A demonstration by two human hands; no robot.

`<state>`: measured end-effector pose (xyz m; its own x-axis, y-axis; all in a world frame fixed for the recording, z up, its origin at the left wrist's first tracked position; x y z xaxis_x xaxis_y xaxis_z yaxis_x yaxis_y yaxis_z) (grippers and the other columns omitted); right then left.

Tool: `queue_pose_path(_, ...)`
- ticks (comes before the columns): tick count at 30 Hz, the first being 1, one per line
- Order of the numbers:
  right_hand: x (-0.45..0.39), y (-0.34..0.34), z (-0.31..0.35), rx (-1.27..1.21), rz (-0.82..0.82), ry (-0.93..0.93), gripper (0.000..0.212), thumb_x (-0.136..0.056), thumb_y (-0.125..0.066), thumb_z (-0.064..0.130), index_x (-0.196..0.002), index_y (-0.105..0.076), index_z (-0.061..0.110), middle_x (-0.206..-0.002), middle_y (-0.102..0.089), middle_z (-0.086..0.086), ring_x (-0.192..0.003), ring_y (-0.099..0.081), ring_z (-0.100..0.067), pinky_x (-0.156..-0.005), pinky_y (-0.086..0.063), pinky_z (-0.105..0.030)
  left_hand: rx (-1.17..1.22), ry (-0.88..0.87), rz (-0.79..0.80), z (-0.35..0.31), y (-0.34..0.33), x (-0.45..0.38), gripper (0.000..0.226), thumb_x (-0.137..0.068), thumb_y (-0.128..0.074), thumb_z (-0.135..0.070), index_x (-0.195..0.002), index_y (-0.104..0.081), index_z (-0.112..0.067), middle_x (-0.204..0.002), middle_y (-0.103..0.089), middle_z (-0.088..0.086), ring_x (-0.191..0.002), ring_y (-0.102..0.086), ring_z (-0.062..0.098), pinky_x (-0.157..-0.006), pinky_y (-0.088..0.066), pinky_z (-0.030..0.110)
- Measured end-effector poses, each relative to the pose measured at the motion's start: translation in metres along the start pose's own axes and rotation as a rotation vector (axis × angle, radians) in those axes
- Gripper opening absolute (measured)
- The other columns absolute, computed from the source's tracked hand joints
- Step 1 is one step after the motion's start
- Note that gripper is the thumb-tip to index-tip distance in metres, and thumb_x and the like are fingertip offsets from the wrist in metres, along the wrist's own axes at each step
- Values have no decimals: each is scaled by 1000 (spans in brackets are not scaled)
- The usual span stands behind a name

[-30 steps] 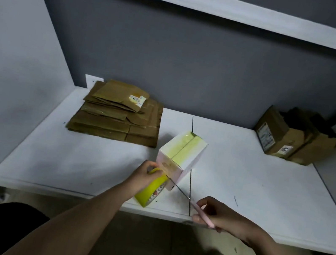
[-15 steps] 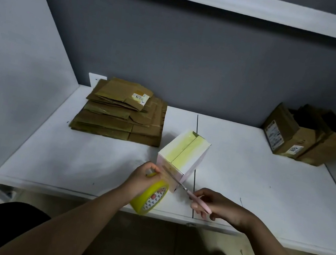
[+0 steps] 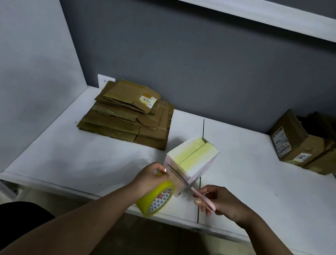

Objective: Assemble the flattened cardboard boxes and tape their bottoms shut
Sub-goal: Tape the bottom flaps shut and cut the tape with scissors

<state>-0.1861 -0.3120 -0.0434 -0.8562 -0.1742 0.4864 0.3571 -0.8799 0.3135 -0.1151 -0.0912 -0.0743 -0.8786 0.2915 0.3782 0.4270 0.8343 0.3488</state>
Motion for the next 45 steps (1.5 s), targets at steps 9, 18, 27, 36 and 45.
queue_pose_path(9,4,1,7,-84,-5,50,7,-85,-68,1,-83,-62,3,-52,-60,1,-43,-53,-5,-42,-35,-10,-82,41,55,-2,3,-2,19,-93,-57,-33,-109,-53,-23,-112,-59,7,-89,-62,23,-72,-52,29)
queue_pose_path(18,-8,-9,-12,49,15,-49,21,-81,-76,16,-92,-60,10,-67,-67,-4,-57,-59,-15,-48,-28,-21,-123,53,11,10,35,12,18,-92,-58,-35,-106,-54,-24,-108,-57,4,-81,-59,15,-60,-48,22)
queue_pose_path(27,-14,-49,-14,106,-46,-43,21,-86,-68,10,-106,-64,5,-89,-69,-13,-62,-61,-7,-58,-46,-17,-79,22,-111,31,99,30,15,-93,-58,-31,-106,-53,-27,-115,-52,4,-85,-56,17,-62,-48,24)
queue_pose_path(36,-84,-149,41,666,-468,297,31,-95,-53,41,-109,-69,19,-109,-69,-1,-96,-61,-17,-79,-48,-23,-219,-55,-218,56,165,42,12,-94,-56,-29,-105,-52,-31,-112,-61,6,-95,-61,27,-81,-50,36)
queue_pose_path(45,-154,-210,48,1083,-689,357,32,-51,-92,37,-64,-69,17,-56,-63,-1,-52,-59,-22,-41,-43,-24,-539,-53,-280,90,196,39,28,-94,-49,-45,-119,-46,-33,-99,-64,5,-82,-59,21,-74,-47,30)
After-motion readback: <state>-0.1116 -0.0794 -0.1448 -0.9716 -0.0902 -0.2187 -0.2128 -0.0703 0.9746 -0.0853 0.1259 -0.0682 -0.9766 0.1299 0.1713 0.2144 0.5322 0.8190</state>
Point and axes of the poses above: each hand's wrist, its own x-axis away from the middle knuckle, its own y-axis out of the back of the hand, z = x × y, the point moved 1 cm from there along -x, towards the middle knuckle
